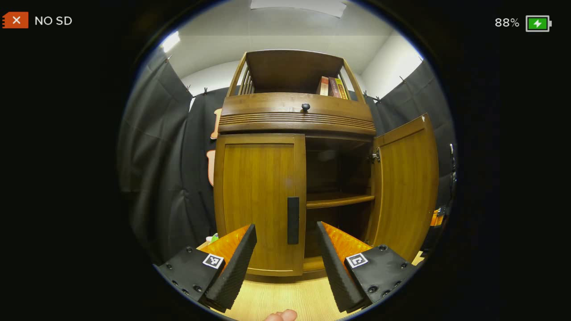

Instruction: Open the right door of the double-door shoe cabinet with the right hand, and open the left door with the left hand.

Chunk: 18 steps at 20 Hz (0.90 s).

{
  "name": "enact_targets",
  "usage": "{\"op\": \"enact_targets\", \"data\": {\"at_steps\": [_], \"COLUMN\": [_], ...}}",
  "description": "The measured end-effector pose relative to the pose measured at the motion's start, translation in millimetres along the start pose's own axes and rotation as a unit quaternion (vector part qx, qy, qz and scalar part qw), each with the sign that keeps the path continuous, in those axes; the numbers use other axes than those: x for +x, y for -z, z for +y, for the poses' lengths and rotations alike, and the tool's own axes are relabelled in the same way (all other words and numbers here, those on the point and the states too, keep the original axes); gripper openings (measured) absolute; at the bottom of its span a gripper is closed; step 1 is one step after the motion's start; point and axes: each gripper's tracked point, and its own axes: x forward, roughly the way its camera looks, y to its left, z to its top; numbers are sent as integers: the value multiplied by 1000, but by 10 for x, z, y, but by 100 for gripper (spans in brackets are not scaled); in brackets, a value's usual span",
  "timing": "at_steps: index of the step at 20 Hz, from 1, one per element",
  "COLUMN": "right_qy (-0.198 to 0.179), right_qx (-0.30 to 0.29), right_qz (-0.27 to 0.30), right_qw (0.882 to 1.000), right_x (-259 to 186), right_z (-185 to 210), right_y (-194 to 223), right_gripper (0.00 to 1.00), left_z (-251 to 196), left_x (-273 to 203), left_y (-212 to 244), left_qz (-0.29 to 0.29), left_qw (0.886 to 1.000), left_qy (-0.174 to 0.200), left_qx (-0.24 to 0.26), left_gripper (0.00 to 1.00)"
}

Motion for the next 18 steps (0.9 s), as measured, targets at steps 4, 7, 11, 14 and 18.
{"op": "enact_targets", "data": {"at_steps": [4, 7, 11, 14, 18], "right_qy": [5, 34, 56, 57, 21], "right_qx": [-7, 1, 6, -5, -21], "right_qz": [5, -1, 6, -2, -24], "right_qw": [1000, 999, 998, 998, 999], "right_x": [-33, -209, -515, -661, -631], "right_z": [-13, -108, -45, 245, 814], "right_y": [0, -27, -37, -193, -412], "right_gripper": [7, 9, 12, 13, 13], "left_z": [71, 124, 129, 94, 10], "left_x": [-27, -27, 23, 77, 144], "left_y": [-23, -10, 44, 63, 45], "left_qz": [-5, -4, 3, 5, 6], "left_qw": [1000, 1000, 1000, 1000, 1000], "left_qy": [-7, -15, -13, -4, 8], "left_qx": [1, -2, -7, -5, 1], "left_gripper": [81, 80, 81, 81, 80]}}
